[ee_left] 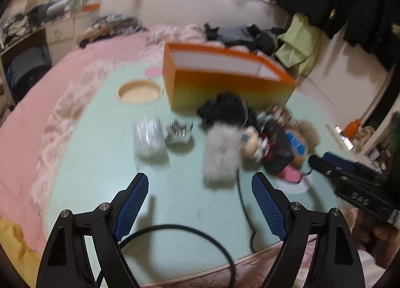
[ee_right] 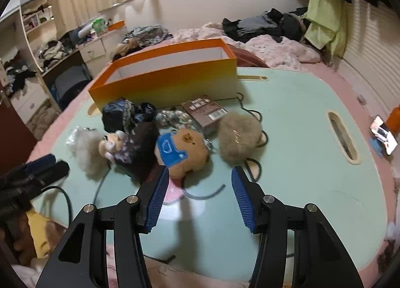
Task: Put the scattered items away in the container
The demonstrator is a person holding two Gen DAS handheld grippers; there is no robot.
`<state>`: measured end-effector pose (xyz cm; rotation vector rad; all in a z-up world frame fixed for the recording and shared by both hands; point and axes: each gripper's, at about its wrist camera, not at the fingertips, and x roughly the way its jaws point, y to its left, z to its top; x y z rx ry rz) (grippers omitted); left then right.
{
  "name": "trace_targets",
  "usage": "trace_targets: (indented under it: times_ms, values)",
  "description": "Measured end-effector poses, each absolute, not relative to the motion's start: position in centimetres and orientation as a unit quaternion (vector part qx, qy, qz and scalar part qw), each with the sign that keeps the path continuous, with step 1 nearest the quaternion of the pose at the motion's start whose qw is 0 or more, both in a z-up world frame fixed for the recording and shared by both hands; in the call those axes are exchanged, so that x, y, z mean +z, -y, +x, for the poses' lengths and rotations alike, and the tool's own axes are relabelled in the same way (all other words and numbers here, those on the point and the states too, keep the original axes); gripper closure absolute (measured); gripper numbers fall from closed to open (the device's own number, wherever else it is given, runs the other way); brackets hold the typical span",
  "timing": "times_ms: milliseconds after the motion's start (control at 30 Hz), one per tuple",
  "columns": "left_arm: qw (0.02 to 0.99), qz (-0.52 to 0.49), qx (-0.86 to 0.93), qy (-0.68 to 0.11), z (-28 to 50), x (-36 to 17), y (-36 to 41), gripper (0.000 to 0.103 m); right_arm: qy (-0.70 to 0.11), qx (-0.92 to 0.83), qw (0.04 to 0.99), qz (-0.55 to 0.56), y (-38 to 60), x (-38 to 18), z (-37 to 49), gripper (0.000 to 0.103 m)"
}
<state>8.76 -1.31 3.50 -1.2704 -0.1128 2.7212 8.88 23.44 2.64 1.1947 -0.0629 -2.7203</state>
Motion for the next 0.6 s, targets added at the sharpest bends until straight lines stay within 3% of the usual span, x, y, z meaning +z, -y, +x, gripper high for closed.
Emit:
trace_targets:
  times_ms: [133,233,333,433,600]
  values:
    - [0.057,-0.424,0.904,0.003,8.8,2.7,0.6,0.016,0.007,-0.896,0.093,0.435,-22.1,1.7,8.6,0.049]
    - [0.030,-0.435,0.899,-0.036,8.3,1.9,0.0,0.000,-0.021,-0.894,0.091,0.438,-21.2,1.3,8.5,0.033]
    - [0.015,-0.436,0.898,-0.050,8.1,1.0,-0.2,0.000,-0.051,-0.887,0.098,0.449,-20.3,0.6,8.4,0.013]
    - [0.017,-0.431,0.901,-0.048,8.0,0.5,0.0,0.000,-0.059,-0.883,0.104,0.455,-20.3,0.2,8.3,0.000]
    - [0.023,-0.418,0.907,-0.048,8.3,0.4,0.0,0.000,-0.059,-0.886,0.105,0.447,-20.4,0.4,8.7,0.000]
